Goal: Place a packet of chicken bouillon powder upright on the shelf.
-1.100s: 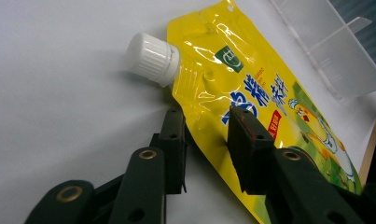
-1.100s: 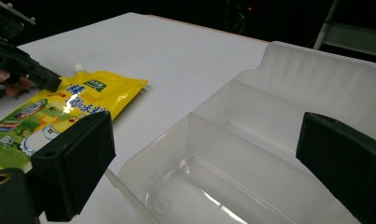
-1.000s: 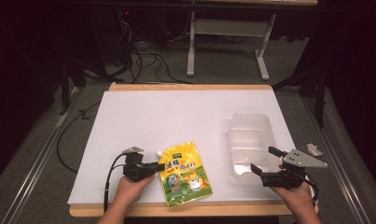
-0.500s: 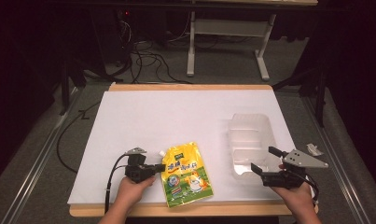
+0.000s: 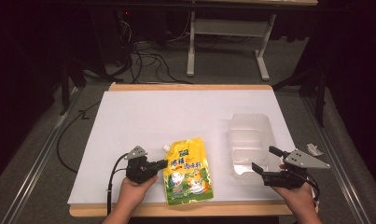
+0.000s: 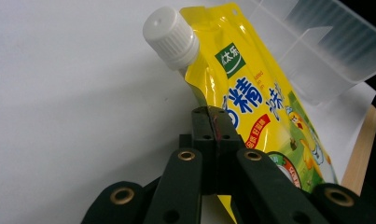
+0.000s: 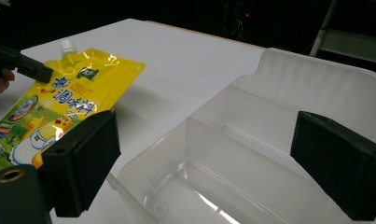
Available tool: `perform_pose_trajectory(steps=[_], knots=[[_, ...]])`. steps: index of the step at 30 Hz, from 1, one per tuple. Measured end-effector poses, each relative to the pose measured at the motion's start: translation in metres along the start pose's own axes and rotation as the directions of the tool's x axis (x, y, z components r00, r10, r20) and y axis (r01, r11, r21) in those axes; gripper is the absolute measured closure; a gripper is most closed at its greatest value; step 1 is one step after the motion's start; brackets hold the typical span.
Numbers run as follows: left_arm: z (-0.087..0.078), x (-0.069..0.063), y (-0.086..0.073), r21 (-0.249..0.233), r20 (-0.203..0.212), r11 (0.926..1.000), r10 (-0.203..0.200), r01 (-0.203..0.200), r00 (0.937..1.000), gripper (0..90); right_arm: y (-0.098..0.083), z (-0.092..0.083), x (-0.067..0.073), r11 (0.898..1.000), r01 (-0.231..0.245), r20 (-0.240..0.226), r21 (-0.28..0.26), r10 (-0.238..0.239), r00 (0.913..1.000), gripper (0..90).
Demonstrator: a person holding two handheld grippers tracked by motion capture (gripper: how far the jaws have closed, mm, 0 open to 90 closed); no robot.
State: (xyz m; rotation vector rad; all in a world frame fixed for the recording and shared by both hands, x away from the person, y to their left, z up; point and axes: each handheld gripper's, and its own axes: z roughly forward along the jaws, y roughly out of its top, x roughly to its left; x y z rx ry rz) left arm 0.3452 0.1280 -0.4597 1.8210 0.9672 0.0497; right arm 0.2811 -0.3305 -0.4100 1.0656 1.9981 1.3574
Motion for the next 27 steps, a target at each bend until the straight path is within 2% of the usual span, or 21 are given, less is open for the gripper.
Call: perform_pose_trajectory(steps=[2, 4, 5, 10, 15, 17, 22, 27], knots=[[-0.003, -0.005, 0.002, -0.026, -0.001, 0.9993, 0.027, -0.027, 0.9996, 90.0, 0.0, -0.001, 0.0, 1.0, 0.004, 0.001, -0.004, -0.004, 1.0, 8.9], [-0.004, -0.008, 0.003, -0.041, 0.002, 0.9985, 0.036, -0.036, 0.9993, 90.0, 0.0, -0.001, 0.0, 1.0, 0.002, 0.002, -0.005, -0.002, 1.0, 9.0], [-0.007, -0.013, 0.005, -0.068, 0.007, 0.996, 0.058, -0.057, 0.9983, 90.0, 0.001, -0.001, 0.0, 1.0, 0.005, 0.0, -0.011, -0.005, 1.0, 9.1], [-0.013, -0.02, 0.008, -0.116, -0.001, 0.9897, 0.084, -0.083, 0.9965, 90.0, 0.001, -0.002, 0.002, 1.0, 0.005, 0.0, -0.015, -0.005, 1.0, 9.4], [-0.019, -0.022, 0.012, -0.166, -0.049, 0.9803, 0.1, -0.107, 0.9938, 90.0, 0.001, -0.002, 0.002, 1.0, 0.009, 0.0, -0.019, -0.009, 1.0, 9.8], [-0.023, -0.02, 0.013, -0.195, -0.091, 0.9735, 0.103, -0.119, 0.9905, 90.0, 0.001, -0.003, 0.002, 1.0, 0.013, 0.002, -0.023, -0.013, 0.9999, 10.1], [-0.027, -0.017, 0.015, -0.215, -0.113, 0.9684, 0.104, -0.126, 0.9882, 90.0, 0.002, -0.003, 0.003, 0.999, 0.007, -0.003, -0.036, -0.007, 1.0, 10.9], [-0.029, -0.019, 0.015, -0.225, -0.12, 0.9635, 0.121, -0.146, 0.9854, 90.0, 0.01, -0.005, 0.01, 0.998, -0.012, -0.037, -0.062, 0.01, 0.9993, 13.9]])
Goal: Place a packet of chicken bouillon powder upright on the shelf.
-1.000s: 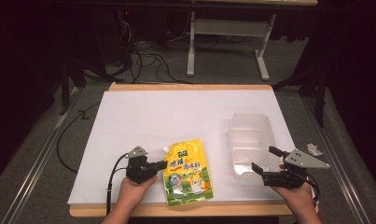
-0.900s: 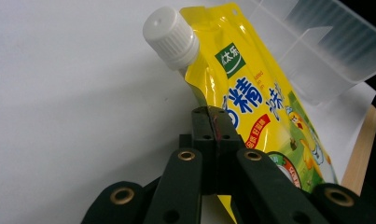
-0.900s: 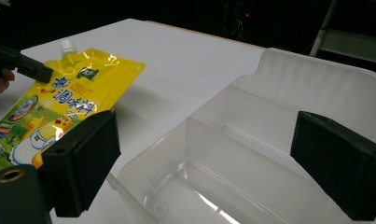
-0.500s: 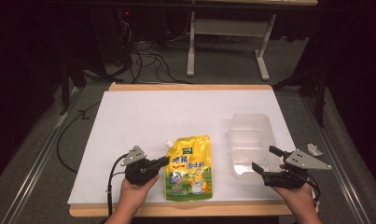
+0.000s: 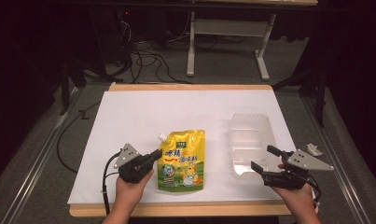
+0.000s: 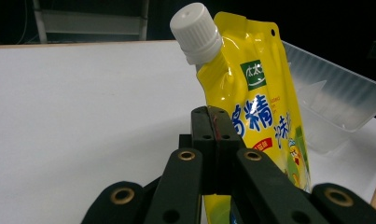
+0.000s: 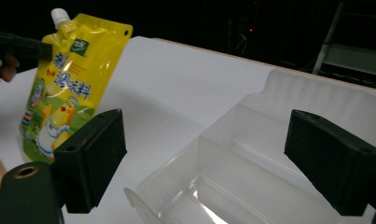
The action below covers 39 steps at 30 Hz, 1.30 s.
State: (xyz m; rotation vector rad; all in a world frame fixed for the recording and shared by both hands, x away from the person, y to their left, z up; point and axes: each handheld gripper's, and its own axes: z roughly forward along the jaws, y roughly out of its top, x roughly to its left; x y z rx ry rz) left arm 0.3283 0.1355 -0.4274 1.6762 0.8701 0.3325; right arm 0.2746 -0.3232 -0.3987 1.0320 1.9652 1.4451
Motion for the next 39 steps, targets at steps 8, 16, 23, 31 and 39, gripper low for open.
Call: perform_pose_trajectory(steps=[8, 16, 23, 31, 39], knots=[[-0.007, -0.01, 0.001, -0.027, 0.002, 0.9969, 0.074, -0.073, 0.9973, 90.0, 0.011, 0.019, 0.023, 1.0, -0.024, -0.092, 0.017, 0.026, 0.9954, 14.1], [-0.012, -0.015, 0.002, -0.038, 0.006, 0.9931, 0.112, -0.111, 0.9937, 90.0, 0.024, 0.056, 0.051, 0.998, -0.028, -0.181, 0.065, 0.04, 0.9827, 14.0], [-0.014, -0.018, 0.003, -0.05, 0.018, 0.9909, 0.126, -0.125, 0.9918, 90.0, 0.032, 0.088, 0.07, 0.994, -0.04, -0.229, 0.098, 0.062, 0.9715, 13.9], [-0.016, -0.019, 0.002, -0.053, 0.021, 0.9904, 0.129, -0.128, 0.9914, 90.0, 0.036, 0.12, 0.085, 0.987, -0.062, -0.243, 0.146, 0.097, 0.9653, 15.2], [-0.017, -0.02, 0.003, -0.062, 0.03, 0.9897, 0.131, -0.128, 0.991, 90.0, 0.029, 0.136, 0.087, 0.973, -0.087, -0.259, 0.212, 0.142, 0.9553, 17.5]])
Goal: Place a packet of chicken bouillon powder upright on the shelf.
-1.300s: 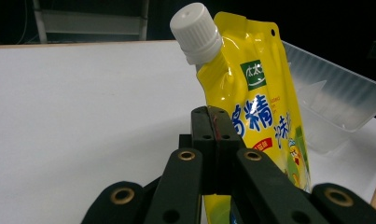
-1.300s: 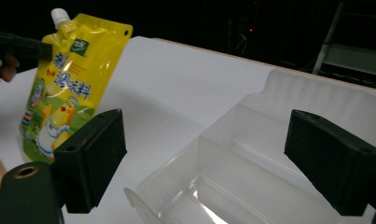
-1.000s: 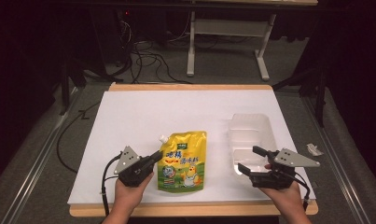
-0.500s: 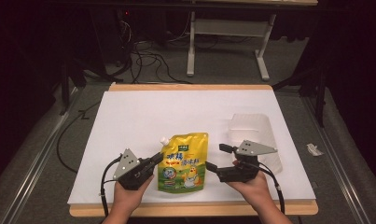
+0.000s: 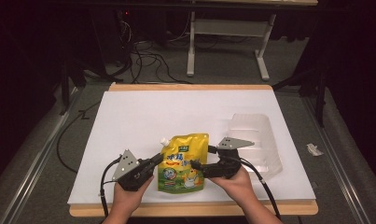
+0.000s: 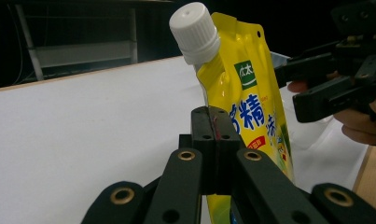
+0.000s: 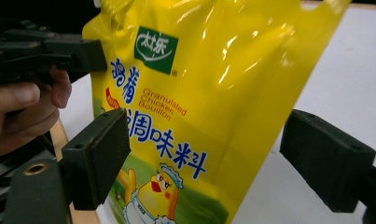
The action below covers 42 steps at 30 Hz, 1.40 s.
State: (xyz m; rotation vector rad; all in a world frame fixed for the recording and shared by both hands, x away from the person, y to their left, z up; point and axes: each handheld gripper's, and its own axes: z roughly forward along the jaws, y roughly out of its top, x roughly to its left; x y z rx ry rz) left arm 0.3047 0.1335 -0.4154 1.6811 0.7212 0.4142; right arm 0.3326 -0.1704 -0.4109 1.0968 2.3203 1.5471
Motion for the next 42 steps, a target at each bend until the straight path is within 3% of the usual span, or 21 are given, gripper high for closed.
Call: perform_pose_trajectory(steps=[3, 6, 7, 9, 10, 12, 14, 15, 16, 17, 20, 26, 33, 39, 42], knots=[[0.0, -0.001, 0.0, -0.003, 0.0, 1.0, 0.0, 0.0, 1.0, 90.0, -0.003, 0.004, 0.002, 1.0, 0.002, -0.022, 0.017, -0.002, 0.9998, 21.8], [0.0, -0.001, 0.0, -0.005, 0.001, 1.0, -0.001, 0.001, 1.0, 90.0, -0.006, 0.006, 0.005, 1.0, 0.011, -0.036, 0.024, -0.01, 0.9993, 34.4], [0.0, -0.001, 0.0, -0.005, 0.001, 1.0, -0.001, 0.001, 1.0, 90.0, -0.006, 0.006, 0.005, 1.0, 0.011, -0.036, 0.024, -0.01, 0.9993, 34.4], [0.0, -0.001, 0.0, -0.007, 0.002, 1.0, -0.003, 0.003, 1.0, 90.0, -0.008, 0.006, 0.007, 1.0, 0.019, -0.035, 0.018, -0.019, 0.9992, 42.8], [0.001, -0.001, 0.0, -0.007, 0.001, 1.0, -0.004, 0.004, 1.0, 90.0, -0.009, 0.004, 0.008, 1.0, 0.022, -0.033, 0.002, -0.021, 0.9992, 51.4], [0.001, -0.001, 0.0, -0.006, 0.0, 1.0, -0.005, 0.005, 1.0, 90.0, -0.009, 0.003, 0.008, 1.0, 0.02, -0.031, -0.001, -0.02, 0.9993, 55.2], [0.001, 0.0, 0.0, -0.006, -0.002, 1.0, -0.007, 0.007, 1.0, 90.0, -0.009, -0.001, 0.01, 0.999, 0.025, -0.027, -0.028, -0.026, 0.9993, 67.7], [0.001, 0.0, 0.0, -0.006, -0.002, 0.9999, -0.009, 0.009, 1.0, 90.0, -0.009, -0.001, 0.01, 0.999, 0.025, -0.027, -0.028, -0.026, 0.9993, 67.7], [0.002, 0.0, 0.0, -0.006, -0.003, 0.9999, -0.009, 0.009, 1.0, 90.0, -0.008, -0.002, 0.01, 0.999, 0.029, -0.026, -0.032, -0.03, 0.9992, 73.2], [0.003, -0.001, 0.001, -0.006, -0.002, 0.9999, -0.009, 0.009, 1.0, 90.0, -0.008, -0.004, 0.012, 0.998, 0.04, -0.022, -0.041, -0.041, 0.9989, 80.6], [0.005, -0.003, 0.002, -0.012, -0.006, 0.9999, -0.002, 0.002, 1.0, 90.0, -0.007, -0.01, 0.018, 0.993, 0.092, 0.008, -0.069, -0.092, 0.9957, 90.0], [0.015, -0.008, 0.008, -0.031, -0.01, 0.9994, 0.013, -0.013, 0.9999, 90.0, -0.001, -0.02, 0.015, 0.987, 0.12, 0.043, -0.104, -0.116, 0.9923, 90.0], [0.03, -0.006, 0.007, -0.005, -0.013, 0.9994, 0.034, -0.034, 0.9993, 90.0, 0.002, -0.025, 0.006, 0.98, 0.157, 0.103, -0.123, -0.145, 0.9841, 90.0], [0.032, -0.005, 0.004, 0.01, -0.004, 0.9999, 0.011, -0.011, 0.9999, 90.0, -0.003, -0.024, 0.004, 0.982, 0.146, 0.094, -0.122, -0.136, 0.9863, 88.5], [0.033, -0.006, 0.003, 0.009, 0.002, 1.0, 0.004, -0.004, 1.0, 89.0, -0.005, -0.027, 0.003, 0.983, 0.133, 0.067, -0.124, -0.125, 0.9899, 83.6]])
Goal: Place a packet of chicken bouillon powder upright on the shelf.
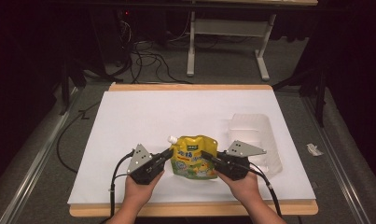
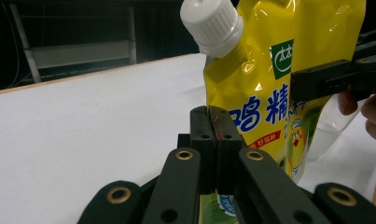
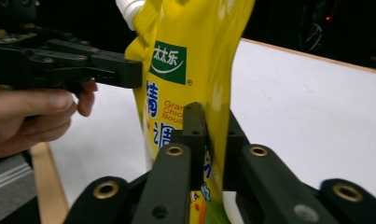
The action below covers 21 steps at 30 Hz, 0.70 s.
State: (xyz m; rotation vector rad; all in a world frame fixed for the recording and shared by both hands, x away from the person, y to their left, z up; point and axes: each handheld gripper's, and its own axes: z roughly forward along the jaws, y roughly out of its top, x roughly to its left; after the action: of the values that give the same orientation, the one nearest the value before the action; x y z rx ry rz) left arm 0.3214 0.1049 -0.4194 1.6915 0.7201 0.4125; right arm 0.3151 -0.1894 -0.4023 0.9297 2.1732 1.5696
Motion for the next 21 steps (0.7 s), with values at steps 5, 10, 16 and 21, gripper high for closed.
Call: perform_pose_trajectory(steps=[5, 10, 16, 21], knots=[[0.0004, 0.0001, -0.0005, 0.002, 0.005, 0.9999, -0.015, 0.015, 0.9999, 86.5, -0.0065, 0.0003, 0.0016, 1.0, -0.01, -0.024, 0.02, 0.01, 0.9997, 80.5], [0.0019, 0.0017, -0.0014, 0.026, 0.001, 0.9992, -0.029, 0.029, 0.9996, 78.4, -0.0087, 0.0015, 0.0006, 1.0, -0.021, -0.041, 0.02, 0.022, 0.9989, 84.5], [-0.0004, 0.0044, -0.005, 0.053, -0.006, 0.9979, -0.038, 0.038, 0.9993, 65.4, -0.0101, 0.0014, -0.0001, 1.0, -0.017, -0.065, 0.024, 0.018, 0.9977, 86.8], [-0.0039, 0.007, -0.0081, 0.085, 0.004, 0.9952, -0.048, 0.048, 0.9988, 58.2, -0.0117, 0.003, 0.0008, 0.999, -0.017, -0.078, 0.035, 0.02, 0.9968, 84.5]])
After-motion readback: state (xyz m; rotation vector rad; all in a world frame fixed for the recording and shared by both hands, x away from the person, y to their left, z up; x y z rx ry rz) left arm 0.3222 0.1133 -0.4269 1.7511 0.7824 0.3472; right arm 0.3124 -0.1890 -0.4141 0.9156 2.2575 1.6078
